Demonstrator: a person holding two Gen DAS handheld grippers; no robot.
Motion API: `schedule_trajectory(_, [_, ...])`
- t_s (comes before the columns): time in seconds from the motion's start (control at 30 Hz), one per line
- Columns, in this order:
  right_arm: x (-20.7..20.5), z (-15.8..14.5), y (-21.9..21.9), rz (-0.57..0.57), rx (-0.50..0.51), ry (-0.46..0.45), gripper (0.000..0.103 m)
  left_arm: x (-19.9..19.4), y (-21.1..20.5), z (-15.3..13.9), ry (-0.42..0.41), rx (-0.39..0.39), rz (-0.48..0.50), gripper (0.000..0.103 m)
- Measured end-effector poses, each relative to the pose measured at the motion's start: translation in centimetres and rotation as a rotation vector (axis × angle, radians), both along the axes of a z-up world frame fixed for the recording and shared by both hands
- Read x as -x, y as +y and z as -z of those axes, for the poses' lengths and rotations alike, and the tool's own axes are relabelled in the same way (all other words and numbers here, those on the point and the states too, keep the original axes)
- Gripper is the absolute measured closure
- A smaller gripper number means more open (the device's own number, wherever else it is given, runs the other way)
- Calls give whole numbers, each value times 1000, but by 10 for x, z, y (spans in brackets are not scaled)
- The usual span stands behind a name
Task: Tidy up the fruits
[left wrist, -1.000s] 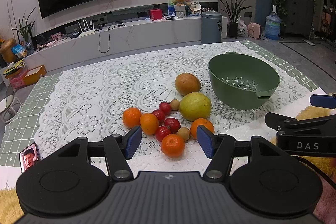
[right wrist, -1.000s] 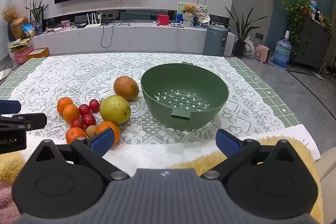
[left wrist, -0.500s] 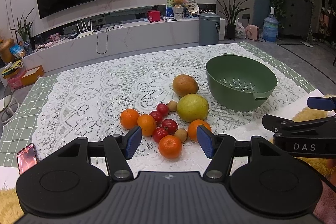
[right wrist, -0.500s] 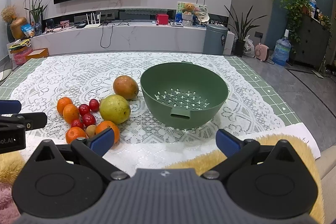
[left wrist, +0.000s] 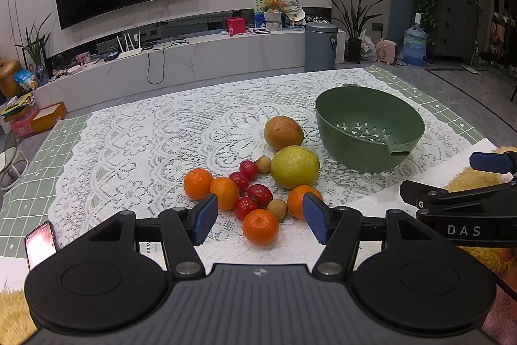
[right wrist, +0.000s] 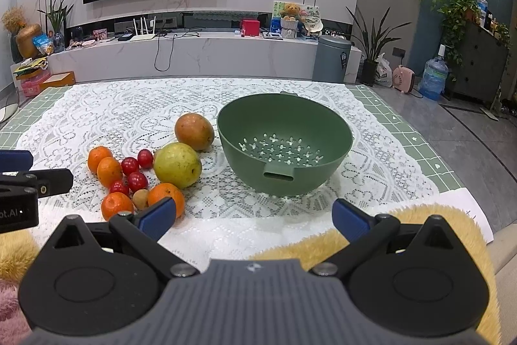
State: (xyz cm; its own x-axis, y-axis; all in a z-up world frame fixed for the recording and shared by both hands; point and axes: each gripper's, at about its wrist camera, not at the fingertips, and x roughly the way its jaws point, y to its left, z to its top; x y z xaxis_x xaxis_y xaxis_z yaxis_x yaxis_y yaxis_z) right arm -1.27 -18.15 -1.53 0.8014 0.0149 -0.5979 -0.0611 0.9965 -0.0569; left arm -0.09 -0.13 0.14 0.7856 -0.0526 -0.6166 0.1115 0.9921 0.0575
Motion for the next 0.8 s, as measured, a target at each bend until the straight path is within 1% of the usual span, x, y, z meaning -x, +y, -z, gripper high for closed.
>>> schedule_trajectory(0.8, [0, 4, -1, 3, -3, 24, 4, 1, 0, 0, 2, 3, -1, 32])
